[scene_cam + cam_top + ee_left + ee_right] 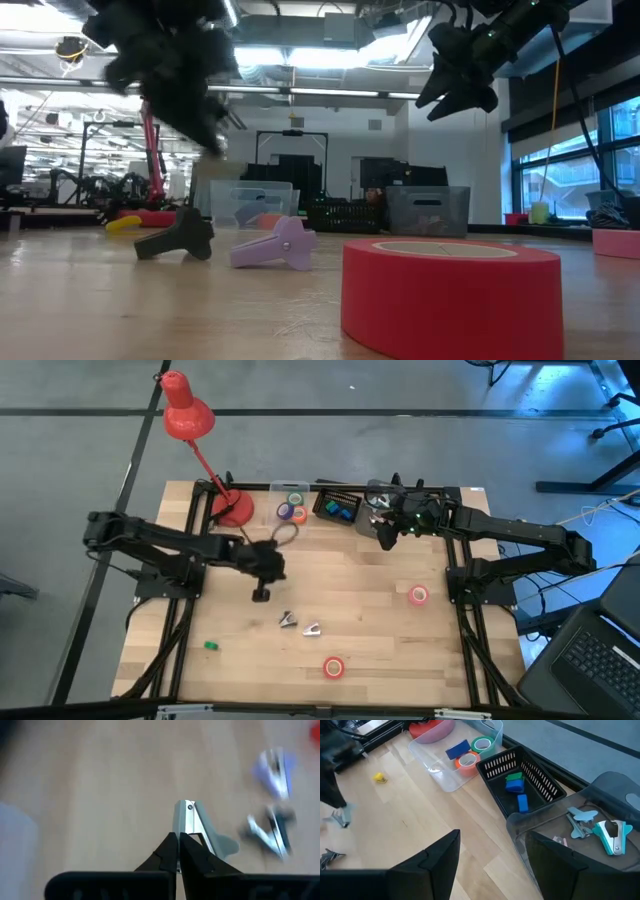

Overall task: Pick and place Stapler, Stapler remover, tape
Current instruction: Put the gray staple remover into the left black bin

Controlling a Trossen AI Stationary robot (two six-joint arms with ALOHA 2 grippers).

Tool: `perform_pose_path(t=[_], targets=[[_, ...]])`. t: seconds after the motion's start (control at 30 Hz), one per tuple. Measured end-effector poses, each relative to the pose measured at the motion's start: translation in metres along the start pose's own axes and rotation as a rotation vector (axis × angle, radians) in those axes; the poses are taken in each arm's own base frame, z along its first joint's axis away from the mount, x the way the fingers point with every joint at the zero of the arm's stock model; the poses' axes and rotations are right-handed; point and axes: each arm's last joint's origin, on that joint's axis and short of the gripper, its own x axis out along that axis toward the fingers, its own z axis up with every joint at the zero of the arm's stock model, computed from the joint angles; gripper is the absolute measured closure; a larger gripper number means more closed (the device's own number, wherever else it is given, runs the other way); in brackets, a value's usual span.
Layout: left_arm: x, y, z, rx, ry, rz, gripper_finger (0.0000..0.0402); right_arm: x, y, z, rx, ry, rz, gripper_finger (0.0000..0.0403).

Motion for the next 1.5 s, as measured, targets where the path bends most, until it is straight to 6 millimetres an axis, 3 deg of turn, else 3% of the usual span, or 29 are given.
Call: perform_pose_path(t=[0.2,0.33,0.53,0.7,0.93,1.27,1.5], targets=[[-0.014,0.019,0.002,0.017,-0.639,0.051,0.0400,0.000,0.005,0.004,-0.037,-0.016,0.120,0.0176],[-0.018,0.031,-0.010,-0.016,-0.882,0.034,0.0400,-0.002,0.014,0.008,-0.083,-0.043,0.259,0.0176],[-0.014,0.043,-0.006,-0.047,-0.912,0.074,0.0400,0.002,0.034,0.007,-0.111,-0.062,0.409,0.0176],[-0.009,0.050,0.017,0.003,-0.928,0.095,0.0400,0.018,0.053,0.000,-0.144,-0.040,0.460,0.0176],[0.015,0.064,0.047,0.033,-0.868,0.052,0.0400,0.034,0.070,-0.008,-0.177,-0.034,0.500,0.0176],[0.042,0.085,0.080,0.064,-0.852,-0.019,0.0400,0.044,0.078,-0.014,-0.171,-0.009,0.512,0.0178],[0.053,0.087,0.086,0.075,-0.835,-0.069,0.0400,0.047,0.079,-0.014,-0.176,-0.018,0.514,0.0215]])
